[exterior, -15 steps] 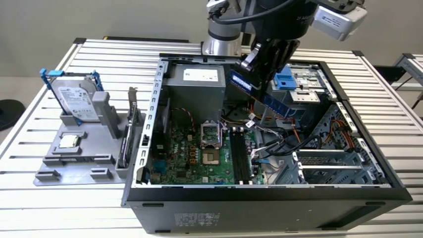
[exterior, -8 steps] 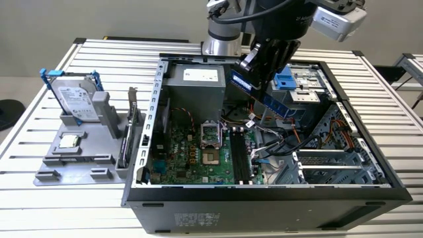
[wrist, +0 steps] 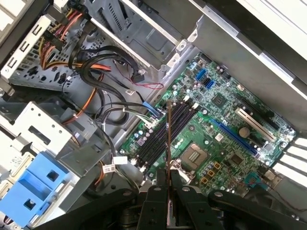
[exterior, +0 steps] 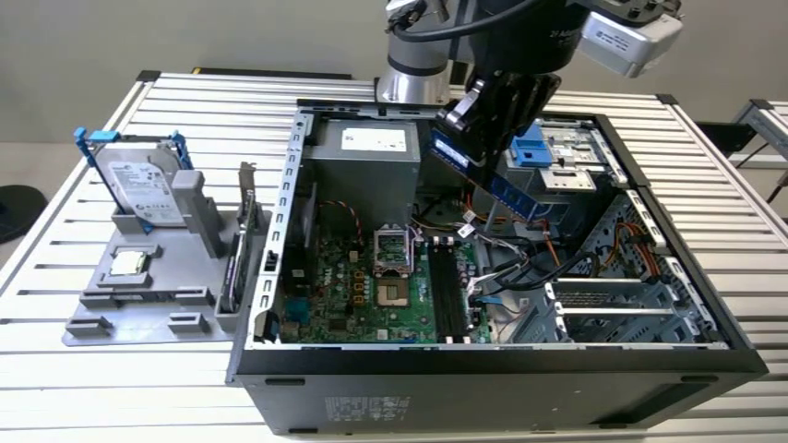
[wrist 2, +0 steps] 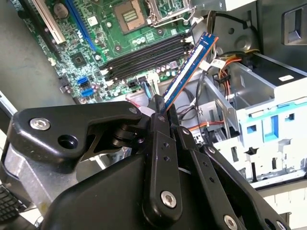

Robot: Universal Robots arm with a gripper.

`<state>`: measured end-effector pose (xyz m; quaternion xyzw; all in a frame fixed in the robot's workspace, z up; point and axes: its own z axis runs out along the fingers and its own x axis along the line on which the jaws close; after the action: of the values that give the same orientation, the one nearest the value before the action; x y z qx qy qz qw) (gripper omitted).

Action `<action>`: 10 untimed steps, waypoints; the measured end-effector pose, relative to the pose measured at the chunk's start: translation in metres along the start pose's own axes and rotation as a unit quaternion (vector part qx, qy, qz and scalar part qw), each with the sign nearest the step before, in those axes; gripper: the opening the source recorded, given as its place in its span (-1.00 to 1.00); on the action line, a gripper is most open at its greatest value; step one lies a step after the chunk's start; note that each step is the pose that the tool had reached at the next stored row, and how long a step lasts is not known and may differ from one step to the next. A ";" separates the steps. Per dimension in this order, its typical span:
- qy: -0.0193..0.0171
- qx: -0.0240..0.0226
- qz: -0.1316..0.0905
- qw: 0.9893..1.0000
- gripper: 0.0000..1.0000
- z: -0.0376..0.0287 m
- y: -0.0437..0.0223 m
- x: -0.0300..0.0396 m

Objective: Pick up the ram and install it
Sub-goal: 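Insert the ram into the slot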

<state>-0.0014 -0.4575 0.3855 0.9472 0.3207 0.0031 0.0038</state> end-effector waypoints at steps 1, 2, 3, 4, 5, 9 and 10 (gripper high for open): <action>0.000 0.000 0.002 1.000 -1.00 0.0000 0.0000 0.0000; 0.000 0.000 0.003 1.000 -1.00 0.0000 0.0000 0.0000; 0.000 0.000 0.004 1.000 -1.00 0.0000 0.0000 0.0000; 0.000 0.000 0.006 1.000 -1.00 0.0001 0.0000 0.0000; 0.000 0.000 0.007 1.000 -1.00 0.0000 0.0000 0.0000; 0.000 0.000 0.012 1.000 -1.00 0.0000 0.0000 -0.0001; 0.000 0.000 0.014 1.000 -1.00 0.0000 0.0000 -0.0001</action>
<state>-0.0015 -0.4576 0.3855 0.9515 0.3077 0.0031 0.0038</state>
